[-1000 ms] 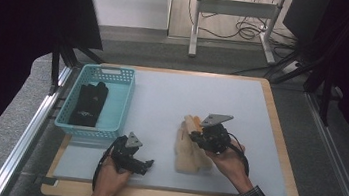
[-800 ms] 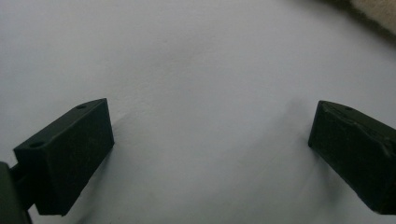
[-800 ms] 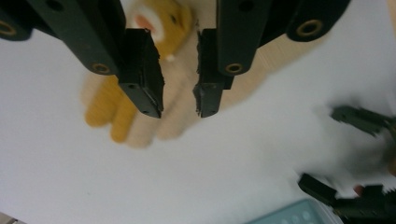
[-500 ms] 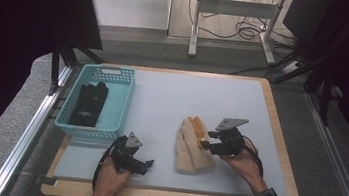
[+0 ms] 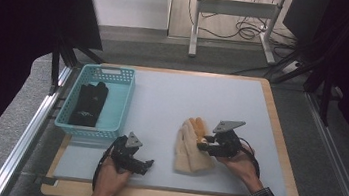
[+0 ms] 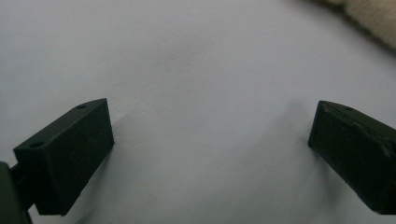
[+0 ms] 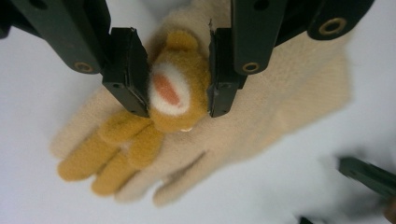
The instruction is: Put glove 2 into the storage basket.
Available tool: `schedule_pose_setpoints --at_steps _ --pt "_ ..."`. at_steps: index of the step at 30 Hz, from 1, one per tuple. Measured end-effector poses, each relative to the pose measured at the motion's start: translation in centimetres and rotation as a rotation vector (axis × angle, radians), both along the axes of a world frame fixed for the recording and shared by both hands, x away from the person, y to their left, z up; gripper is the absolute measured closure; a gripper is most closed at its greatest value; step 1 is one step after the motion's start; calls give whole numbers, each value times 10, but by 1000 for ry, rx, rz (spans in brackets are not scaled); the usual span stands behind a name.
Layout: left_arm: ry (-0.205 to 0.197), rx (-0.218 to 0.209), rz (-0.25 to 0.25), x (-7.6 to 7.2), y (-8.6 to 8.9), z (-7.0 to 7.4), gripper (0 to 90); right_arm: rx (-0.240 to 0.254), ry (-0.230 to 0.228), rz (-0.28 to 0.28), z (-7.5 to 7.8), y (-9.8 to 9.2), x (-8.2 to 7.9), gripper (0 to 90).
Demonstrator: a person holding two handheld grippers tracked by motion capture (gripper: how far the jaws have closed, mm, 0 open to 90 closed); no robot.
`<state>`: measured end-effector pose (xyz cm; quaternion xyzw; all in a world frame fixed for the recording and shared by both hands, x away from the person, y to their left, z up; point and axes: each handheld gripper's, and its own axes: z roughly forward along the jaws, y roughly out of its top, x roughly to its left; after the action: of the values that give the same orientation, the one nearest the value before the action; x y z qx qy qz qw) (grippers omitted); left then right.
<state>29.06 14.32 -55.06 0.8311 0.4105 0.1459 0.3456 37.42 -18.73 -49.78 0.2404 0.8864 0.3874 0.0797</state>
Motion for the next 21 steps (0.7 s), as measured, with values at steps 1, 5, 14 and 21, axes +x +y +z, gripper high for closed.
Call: schedule_pose_setpoints --at_steps 1,5,14,21 --pt "0 -1 0 0 0 0 2 4 -4 -11 6 1 -4 598" --pt "-1 1 0 0 0 0 2 20 -15 -47 28 11 -18 598" --pt "-2 2 -1 0 0 0 2 -6 9 -141 37 39 -33 594" --pt "-1 2 -1 0 0 0 2 -28 -8 -204 3 45 -30 525"
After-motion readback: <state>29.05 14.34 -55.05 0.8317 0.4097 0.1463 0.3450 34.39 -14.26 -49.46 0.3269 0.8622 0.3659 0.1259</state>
